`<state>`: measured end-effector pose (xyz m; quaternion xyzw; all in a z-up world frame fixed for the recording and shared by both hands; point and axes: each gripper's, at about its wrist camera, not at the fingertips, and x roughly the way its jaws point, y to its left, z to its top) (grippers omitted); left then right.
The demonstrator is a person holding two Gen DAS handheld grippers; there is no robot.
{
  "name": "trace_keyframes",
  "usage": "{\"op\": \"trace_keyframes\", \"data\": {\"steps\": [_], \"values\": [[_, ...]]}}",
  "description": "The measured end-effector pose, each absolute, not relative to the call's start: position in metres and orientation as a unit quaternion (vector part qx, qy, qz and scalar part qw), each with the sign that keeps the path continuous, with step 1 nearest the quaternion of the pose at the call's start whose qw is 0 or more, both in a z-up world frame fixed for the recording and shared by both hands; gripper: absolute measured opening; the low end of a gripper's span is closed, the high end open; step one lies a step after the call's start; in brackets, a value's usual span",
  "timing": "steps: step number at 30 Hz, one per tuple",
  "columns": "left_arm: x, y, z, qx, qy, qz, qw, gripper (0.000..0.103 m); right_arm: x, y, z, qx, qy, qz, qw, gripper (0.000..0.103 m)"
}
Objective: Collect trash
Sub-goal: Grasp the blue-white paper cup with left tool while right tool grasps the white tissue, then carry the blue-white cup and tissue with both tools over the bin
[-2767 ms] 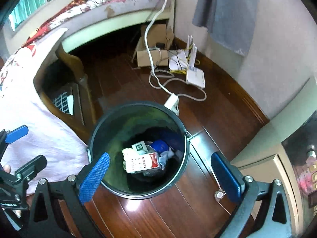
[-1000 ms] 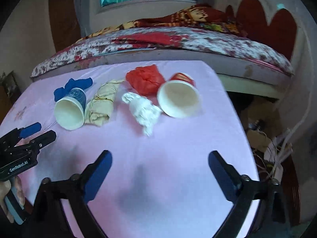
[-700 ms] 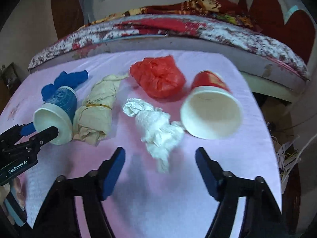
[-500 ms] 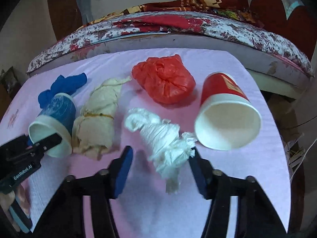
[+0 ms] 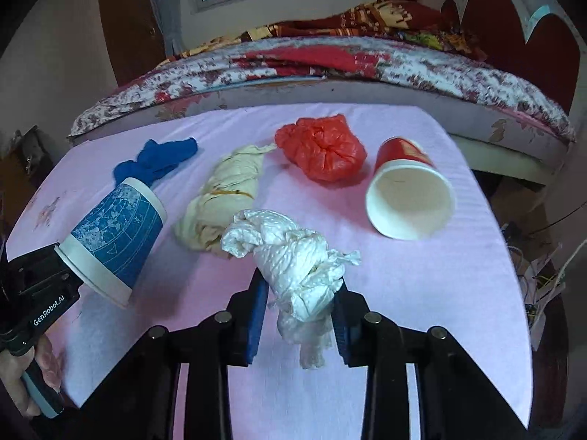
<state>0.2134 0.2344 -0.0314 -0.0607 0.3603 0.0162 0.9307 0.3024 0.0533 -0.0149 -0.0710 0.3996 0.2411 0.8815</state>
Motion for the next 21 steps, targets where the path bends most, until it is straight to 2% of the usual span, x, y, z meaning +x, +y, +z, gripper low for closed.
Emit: {"op": "trace_keyframes", "data": {"steps": [13,21], "values": [[0.152,0.149,0.009,-0.025,0.318,-0.053,0.946,0.006,0.199,-0.057,0.034,-0.067,0.346,0.208,0.912,0.035],[0.129,0.086,0.021,0.007,0.306,-0.103,0.947,0.006,0.148,-0.143,0.04,-0.051,0.336,0.163,0.926,0.035]]}}
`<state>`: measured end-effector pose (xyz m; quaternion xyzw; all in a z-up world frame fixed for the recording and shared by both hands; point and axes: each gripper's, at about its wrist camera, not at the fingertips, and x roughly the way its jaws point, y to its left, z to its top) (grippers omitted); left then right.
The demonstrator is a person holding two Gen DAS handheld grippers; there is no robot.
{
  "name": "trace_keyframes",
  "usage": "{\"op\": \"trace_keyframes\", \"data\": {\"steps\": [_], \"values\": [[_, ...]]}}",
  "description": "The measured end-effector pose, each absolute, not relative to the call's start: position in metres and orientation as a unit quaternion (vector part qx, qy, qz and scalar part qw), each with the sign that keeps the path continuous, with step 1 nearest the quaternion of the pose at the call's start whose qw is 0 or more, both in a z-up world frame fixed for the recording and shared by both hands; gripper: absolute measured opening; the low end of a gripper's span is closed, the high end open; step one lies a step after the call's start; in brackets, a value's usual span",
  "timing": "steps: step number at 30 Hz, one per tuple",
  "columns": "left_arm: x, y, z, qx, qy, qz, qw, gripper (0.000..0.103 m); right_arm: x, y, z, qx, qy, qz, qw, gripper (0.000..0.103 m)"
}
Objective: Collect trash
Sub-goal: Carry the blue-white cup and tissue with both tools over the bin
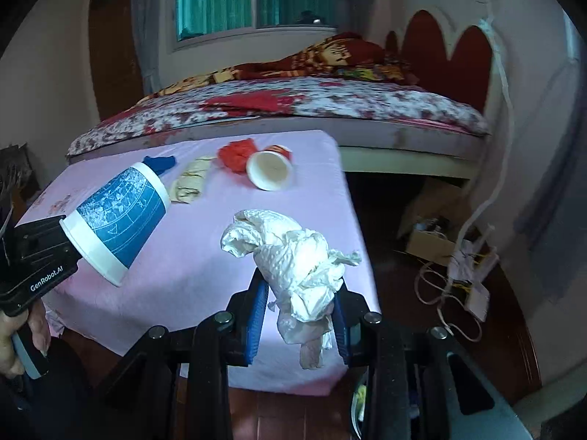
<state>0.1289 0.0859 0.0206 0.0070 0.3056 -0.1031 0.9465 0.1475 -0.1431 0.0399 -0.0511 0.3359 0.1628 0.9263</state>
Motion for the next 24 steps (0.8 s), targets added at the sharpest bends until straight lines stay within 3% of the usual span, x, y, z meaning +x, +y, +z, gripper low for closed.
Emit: {"op": "trace_keyframes", "data": {"steps": [24], "values": [[0.116,-0.094,-0.017,0.087,0.344,-0.252,0.9,0.006,0.088,-0.328,-0.012,0.051,0.385,0.024,0.921,0.035]]}}
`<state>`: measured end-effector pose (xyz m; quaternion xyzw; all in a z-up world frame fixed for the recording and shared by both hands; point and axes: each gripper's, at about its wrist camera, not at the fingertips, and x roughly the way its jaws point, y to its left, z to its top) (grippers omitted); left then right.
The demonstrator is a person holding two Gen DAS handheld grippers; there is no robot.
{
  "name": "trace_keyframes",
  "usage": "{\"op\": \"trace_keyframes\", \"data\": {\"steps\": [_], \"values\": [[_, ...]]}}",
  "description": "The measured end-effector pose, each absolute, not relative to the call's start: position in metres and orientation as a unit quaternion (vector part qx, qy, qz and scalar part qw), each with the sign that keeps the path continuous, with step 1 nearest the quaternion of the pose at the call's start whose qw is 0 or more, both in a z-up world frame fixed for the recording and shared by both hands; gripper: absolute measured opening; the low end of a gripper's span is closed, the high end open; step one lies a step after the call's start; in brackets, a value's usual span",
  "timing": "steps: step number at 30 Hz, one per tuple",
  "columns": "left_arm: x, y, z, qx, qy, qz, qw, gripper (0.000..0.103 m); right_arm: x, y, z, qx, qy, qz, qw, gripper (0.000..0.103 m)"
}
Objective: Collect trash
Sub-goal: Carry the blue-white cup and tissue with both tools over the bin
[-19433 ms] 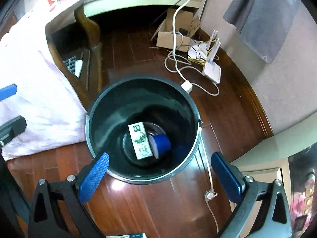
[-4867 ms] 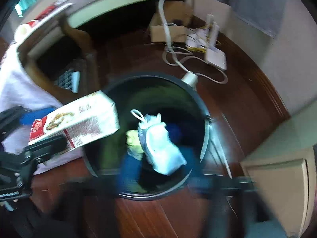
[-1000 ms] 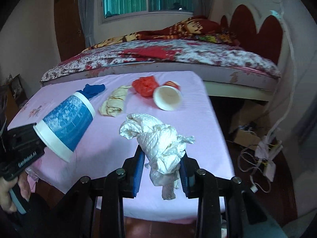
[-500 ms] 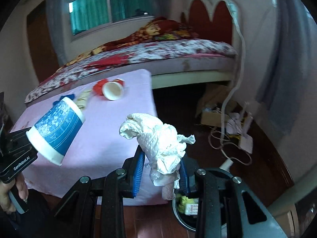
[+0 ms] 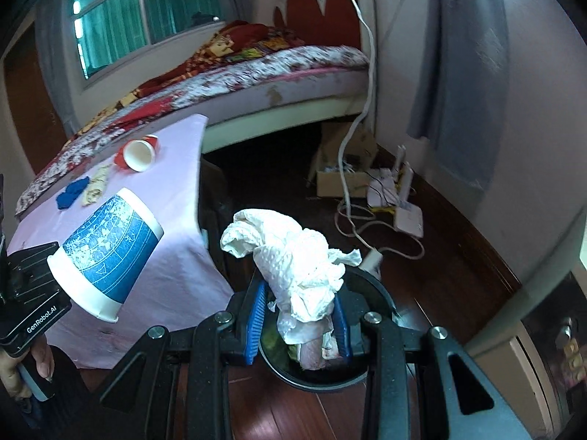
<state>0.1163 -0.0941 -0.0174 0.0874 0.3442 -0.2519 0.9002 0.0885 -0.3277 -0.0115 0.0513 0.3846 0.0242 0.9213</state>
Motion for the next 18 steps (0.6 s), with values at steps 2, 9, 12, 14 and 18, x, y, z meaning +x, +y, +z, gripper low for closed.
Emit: {"op": "trace_keyframes", "data": {"steps": [2,9,12,14,18], "values": [[0.117,-0.102,-0.024,0.088,0.353,-0.261,0.894,0.006,0.088,-0.334,-0.018,0.053,0.391,0.017,0.919,0.035],[0.126,-0.131,-0.051,0.097,0.384,-0.294,0.87,0.006,0.095,-0.347,-0.056,0.044,0.425,0.003,0.904,0.035],[0.133,-0.143,-0.065,0.109,0.398,-0.299,0.86,0.006,0.101,-0.355,-0.078,0.04,0.446,0.004,0.894,0.035],[0.137,-0.151,-0.074,0.117,0.408,-0.302,0.853,0.006,0.106,-0.357,-0.091,0.037,0.46,0.006,0.887,0.037],[0.144,-0.166,-0.093,0.131,0.425,-0.308,0.841,0.006,0.112,-0.359,-0.109,0.029,0.476,0.016,0.879,0.037]]}}
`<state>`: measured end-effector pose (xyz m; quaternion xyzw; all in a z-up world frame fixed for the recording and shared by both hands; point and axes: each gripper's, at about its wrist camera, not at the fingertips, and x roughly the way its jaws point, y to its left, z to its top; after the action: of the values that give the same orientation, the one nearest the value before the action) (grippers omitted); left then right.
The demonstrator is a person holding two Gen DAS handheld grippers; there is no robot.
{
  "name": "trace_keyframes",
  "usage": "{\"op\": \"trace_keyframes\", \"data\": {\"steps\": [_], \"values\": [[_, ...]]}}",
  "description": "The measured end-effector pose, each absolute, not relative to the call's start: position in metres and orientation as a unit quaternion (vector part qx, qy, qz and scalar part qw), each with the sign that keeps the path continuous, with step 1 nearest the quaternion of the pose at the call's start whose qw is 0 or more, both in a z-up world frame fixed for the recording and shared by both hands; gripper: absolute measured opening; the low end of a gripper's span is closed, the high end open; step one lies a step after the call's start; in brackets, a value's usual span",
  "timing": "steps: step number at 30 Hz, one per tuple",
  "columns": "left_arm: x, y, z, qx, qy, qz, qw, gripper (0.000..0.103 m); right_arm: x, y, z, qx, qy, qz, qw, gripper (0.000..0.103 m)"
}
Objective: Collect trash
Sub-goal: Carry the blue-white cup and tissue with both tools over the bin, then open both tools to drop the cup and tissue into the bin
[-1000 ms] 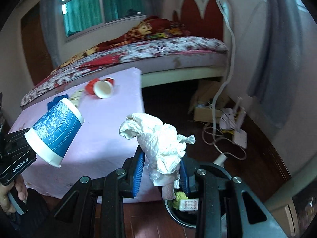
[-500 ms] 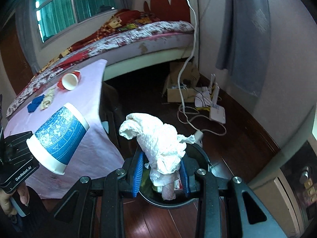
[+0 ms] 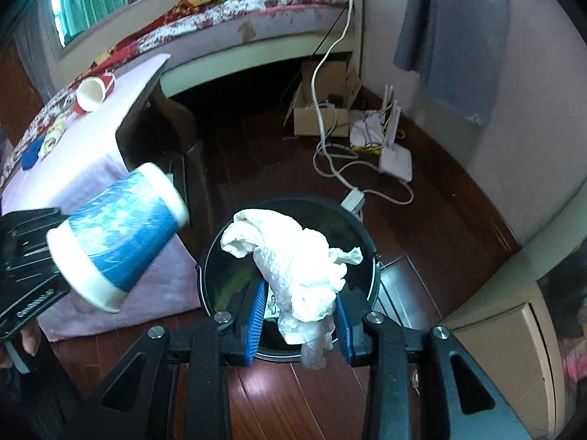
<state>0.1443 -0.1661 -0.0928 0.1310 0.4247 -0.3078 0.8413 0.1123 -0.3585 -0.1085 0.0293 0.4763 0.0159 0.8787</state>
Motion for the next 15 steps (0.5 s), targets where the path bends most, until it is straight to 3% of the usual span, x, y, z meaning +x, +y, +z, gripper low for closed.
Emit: {"op": "trace_keyframes", "data": {"steps": [7,8,9,10,11,13,15], "values": [[0.161,-0.176,-0.117,0.126,0.457,-0.317,0.821,0.01,0.14,-0.359,-0.142,0.025,0.51,0.035,0.859,0.037],[0.164,-0.176,-0.118,0.116,0.459,-0.314,0.823,0.028,0.142,-0.359,-0.148,0.019,0.517,0.035,0.855,0.05],[0.166,-0.174,-0.12,0.111,0.464,-0.308,0.823,0.07,0.144,-0.359,-0.154,0.005,0.525,0.023,0.851,0.081],[0.166,-0.17,-0.12,0.104,0.465,-0.298,0.827,0.084,0.143,-0.363,-0.161,-0.014,0.53,-0.011,0.848,0.094],[0.164,-0.165,-0.118,0.098,0.455,-0.29,0.836,0.089,0.141,-0.366,-0.164,-0.018,0.527,-0.025,0.849,0.099],[0.159,-0.159,-0.118,0.102,0.453,-0.279,0.841,0.09,0.137,-0.376,-0.167,-0.014,0.535,-0.041,0.844,0.099],[0.153,-0.152,-0.117,0.101,0.451,-0.266,0.846,0.096,0.134,-0.381,-0.168,-0.006,0.543,-0.051,0.838,0.103]]}}
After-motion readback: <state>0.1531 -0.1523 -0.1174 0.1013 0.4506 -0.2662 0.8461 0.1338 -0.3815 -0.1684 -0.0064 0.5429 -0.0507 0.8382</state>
